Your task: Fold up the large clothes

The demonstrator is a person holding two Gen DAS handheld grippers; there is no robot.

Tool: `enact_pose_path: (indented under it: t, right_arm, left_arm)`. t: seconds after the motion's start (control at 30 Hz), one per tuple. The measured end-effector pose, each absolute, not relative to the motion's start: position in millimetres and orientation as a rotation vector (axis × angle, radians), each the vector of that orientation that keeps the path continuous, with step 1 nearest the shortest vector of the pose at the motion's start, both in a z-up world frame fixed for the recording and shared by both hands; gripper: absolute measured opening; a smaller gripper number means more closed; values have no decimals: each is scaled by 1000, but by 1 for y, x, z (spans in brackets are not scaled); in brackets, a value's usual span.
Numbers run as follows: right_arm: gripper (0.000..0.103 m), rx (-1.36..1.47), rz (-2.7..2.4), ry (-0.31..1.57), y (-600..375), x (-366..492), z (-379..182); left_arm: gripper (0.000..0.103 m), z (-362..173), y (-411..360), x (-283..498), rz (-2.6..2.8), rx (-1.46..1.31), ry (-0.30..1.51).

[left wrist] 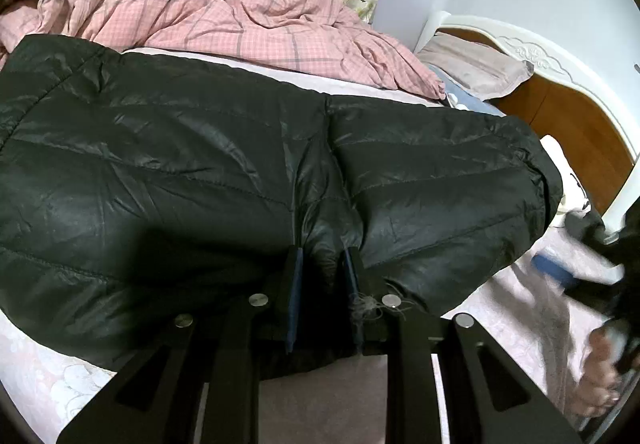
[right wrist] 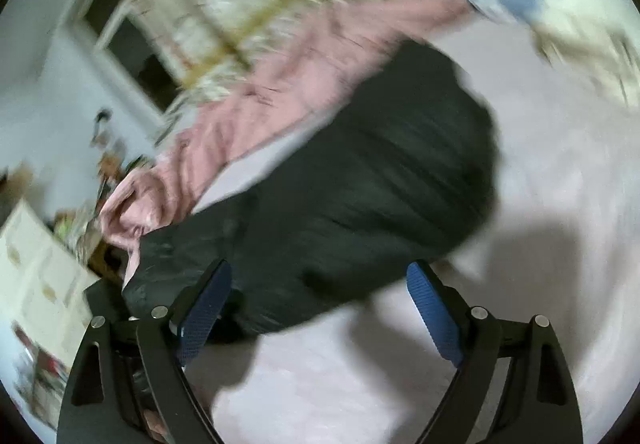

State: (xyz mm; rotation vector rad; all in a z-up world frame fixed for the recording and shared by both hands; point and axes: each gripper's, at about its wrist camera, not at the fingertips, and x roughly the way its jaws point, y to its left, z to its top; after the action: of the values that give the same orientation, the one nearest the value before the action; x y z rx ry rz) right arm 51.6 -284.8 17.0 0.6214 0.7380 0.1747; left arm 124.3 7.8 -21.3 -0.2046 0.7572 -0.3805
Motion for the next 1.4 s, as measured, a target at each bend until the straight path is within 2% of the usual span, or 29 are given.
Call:
enact_pose_path:
  t: [0.07,0.13,0.17,0.3,0.37,0.4,0.43,0.47,0.5,0.53,0.57,0.63,0.7,0.77,0.83,0.93,1.03,1.13,1.4]
  right_arm:
    - [91,724,97,744,-301,58,-4]
    - [91,808,21,649,-312,58,-11]
    - [91,815,-25,603,-313,62,-9]
    - [88,812,43,605,-306,97,-5]
    - [62,838,-1,599,-307,109,-8]
    - [55,856,-7,601,-308,114,-11]
    - [37,862,0,603,-309,118,-12]
    - [31,847,4,610,-308,118,-8]
    - [30,812,14,603,-306,114,1]
    - [28,766,30,585,-310,108,12]
    - [28,695,38,563,-312,101,28]
    - [28,573,15,543,-317,95,59]
    - [28,444,-23,548,-330,92,86]
    - [28,294,-78,543,-340,91,104]
    - [28,126,-157,532,-340,91,120]
    - [28,60,-149,534,-326,95,143]
    - [29,28,-127,496,-306,95,160]
    - [30,34,-64,433,-269,86,172]
    - [30,-31,258,393,-144,73,154]
  left_arm:
    - [21,-21,8,124,-381,-204,757]
    - [21,-21,8,124,-382,-206,754]
    - [21,-20,9,123,-381,-209,744]
    - [21,-16,11,118,-395,-221,716]
    - [22,-15,10,117,-398,-217,710]
    - [22,-13,9,116,-400,-212,703]
    - [23,-9,9,113,-399,-202,688]
    - [25,-4,9,109,-383,-180,671]
    - [27,4,9,103,-334,-132,643]
    - [34,14,12,95,-271,-85,592]
    - [47,27,17,83,-193,-40,510]
    - [65,56,34,60,-78,-9,351]
    - [71,75,58,49,-10,-49,295]
    - [73,77,78,53,40,-84,347]
    - [73,63,93,64,37,-128,429]
    - [70,27,100,93,-88,-209,637]
    - [35,-3,88,110,-236,-263,769]
    - [25,-7,79,112,-229,-219,733]
    - [22,-3,79,112,-265,-262,714]
